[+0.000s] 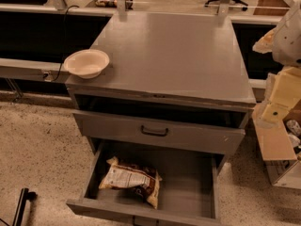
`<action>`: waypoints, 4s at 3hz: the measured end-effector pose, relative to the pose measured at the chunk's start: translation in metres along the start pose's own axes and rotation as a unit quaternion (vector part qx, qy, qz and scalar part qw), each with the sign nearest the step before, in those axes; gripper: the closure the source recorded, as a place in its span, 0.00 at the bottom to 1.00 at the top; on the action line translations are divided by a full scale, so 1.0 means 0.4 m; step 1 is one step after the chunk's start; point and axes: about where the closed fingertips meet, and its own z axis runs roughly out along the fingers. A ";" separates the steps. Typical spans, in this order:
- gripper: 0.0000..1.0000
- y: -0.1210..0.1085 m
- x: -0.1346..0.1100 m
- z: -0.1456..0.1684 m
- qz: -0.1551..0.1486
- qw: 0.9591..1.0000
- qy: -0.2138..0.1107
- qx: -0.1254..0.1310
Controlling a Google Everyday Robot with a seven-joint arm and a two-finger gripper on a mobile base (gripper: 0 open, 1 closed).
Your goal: Pick brown chip bag from middle drawer and place on counter
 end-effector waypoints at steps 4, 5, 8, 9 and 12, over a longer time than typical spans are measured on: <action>0.00 0.174 -0.248 0.254 -0.064 0.986 -0.144 -0.046; 0.00 0.175 -0.254 0.255 -0.081 0.984 -0.144 -0.060; 0.00 0.177 -0.442 0.667 -0.088 0.968 -0.209 -0.111; 0.00 0.177 -0.443 0.666 -0.088 0.968 -0.209 -0.110; 0.00 0.276 -0.451 0.922 -0.104 0.967 -0.206 -0.107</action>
Offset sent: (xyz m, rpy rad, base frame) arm 0.0527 0.1019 -0.1116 0.2424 -0.1577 0.1840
